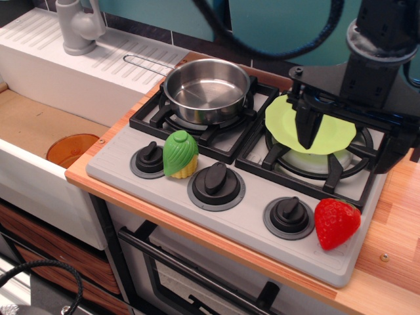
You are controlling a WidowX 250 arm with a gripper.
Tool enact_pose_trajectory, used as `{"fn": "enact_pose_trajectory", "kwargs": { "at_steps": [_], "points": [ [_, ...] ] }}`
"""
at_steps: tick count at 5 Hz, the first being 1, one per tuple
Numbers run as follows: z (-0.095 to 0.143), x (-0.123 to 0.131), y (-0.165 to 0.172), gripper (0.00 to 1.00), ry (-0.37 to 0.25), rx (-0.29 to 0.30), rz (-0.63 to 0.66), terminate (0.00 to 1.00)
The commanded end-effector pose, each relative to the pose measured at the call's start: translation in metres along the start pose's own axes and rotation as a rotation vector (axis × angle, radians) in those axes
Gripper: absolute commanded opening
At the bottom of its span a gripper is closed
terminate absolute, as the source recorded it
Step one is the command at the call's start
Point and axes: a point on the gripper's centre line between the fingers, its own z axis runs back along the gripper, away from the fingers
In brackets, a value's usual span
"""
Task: Put strawberry on plate and corncob in pot or pan on stove
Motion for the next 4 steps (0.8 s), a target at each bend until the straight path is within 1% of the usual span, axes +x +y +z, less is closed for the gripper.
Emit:
{"fn": "enact_pose_trajectory", "kwargs": {
  "at_steps": [1,2,3,4],
  "points": [
    [0.0,0.0,0.0,1.0,0.0,0.0,0.0,0.0],
    [-0.028,-0.002,-0.003,1.0,-0.052,0.017,0.022,0.0],
    [-0.052,0.0,0.0,1.0,-0.089,0.019,0.028,0.0],
    [-0.062,-0.005,0.0,1.0,-0.106,0.02,0.029,0.0]
  ]
}}
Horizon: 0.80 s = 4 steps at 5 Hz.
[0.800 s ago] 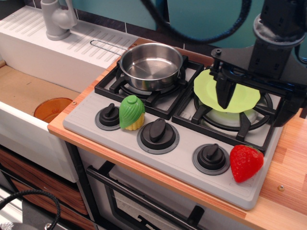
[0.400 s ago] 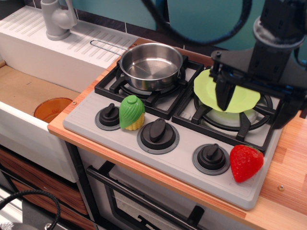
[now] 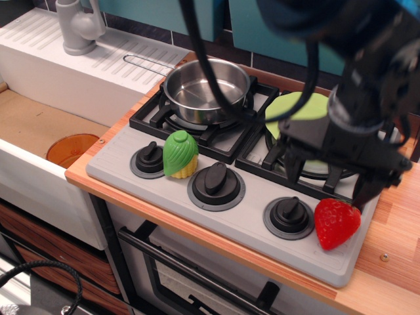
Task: Put strawberry on plate and corncob in pot or pan on stove
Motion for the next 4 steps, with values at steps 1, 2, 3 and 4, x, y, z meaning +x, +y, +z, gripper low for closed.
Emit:
{"fn": "enact_pose_trajectory", "kwargs": {
  "at_steps": [1,2,3,4],
  "points": [
    [-0.003,-0.007,-0.004,1.0,-0.045,-0.011,0.018,0.0],
    [-0.004,-0.016,-0.01,1.0,-0.051,-0.003,0.026,0.0],
    [-0.007,-0.023,-0.014,1.0,-0.06,-0.004,0.031,0.0],
    [-0.011,-0.026,-0.02,1.0,-0.072,-0.003,0.036,0.0]
  ]
}}
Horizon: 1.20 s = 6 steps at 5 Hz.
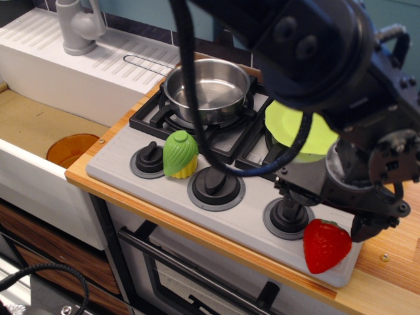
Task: Put strawberry on plate and corncob in pot or pan on stove
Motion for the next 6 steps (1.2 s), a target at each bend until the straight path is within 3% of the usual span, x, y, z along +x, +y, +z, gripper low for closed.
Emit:
{"fn": "enact_pose_trajectory", "kwargs": {
  "at_steps": [1,4,5,6],
  "points": [
    [0.0009,0.0013,-0.0114,1.0,-0.033,-0.019,0.01,0.0],
    [0.0035,-0.0062,-0.0144,1.0,-0.026,-0.013,0.021,0.0],
    [0.0003,-0.0061,-0.0152,0.0,-0.02,-0.017,0.037,0.0],
    [0.0007,-0.0055,-0.0163,0.0,-0.016,-0.038,0.056,0.0]
  ]
}}
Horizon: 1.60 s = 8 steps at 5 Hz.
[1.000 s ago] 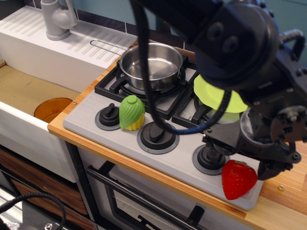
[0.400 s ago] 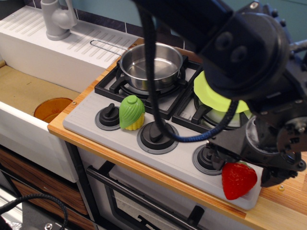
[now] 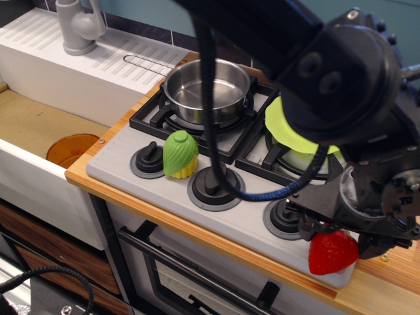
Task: Put strawberry on plate and corncob in pot or pan on stove
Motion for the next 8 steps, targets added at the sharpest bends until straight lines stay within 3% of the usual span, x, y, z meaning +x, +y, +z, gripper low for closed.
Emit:
{"fn": "enact_pose_trajectory", "kwargs": {
  "at_steps": [1,2,3,4,5,6,8],
  "points": [
    [0.005,0.007,-0.006,0.0,-0.01,-0.042,0.031,0.0],
    [0.017,0.016,-0.006,0.0,0.022,-0.043,0.029,0.0],
    [0.036,0.042,-0.003,0.0,0.052,0.009,0.046,0.0],
    [0.051,0.072,0.004,0.0,0.087,0.021,0.033,0.0],
    [0.049,0.101,0.013,0.0,0.091,0.022,0.011,0.0],
    [0.028,0.13,0.028,0.0,0.062,-0.006,-0.022,0.0],
    [0.001,0.146,0.041,0.0,0.023,-0.037,-0.045,0.0]
  ]
}}
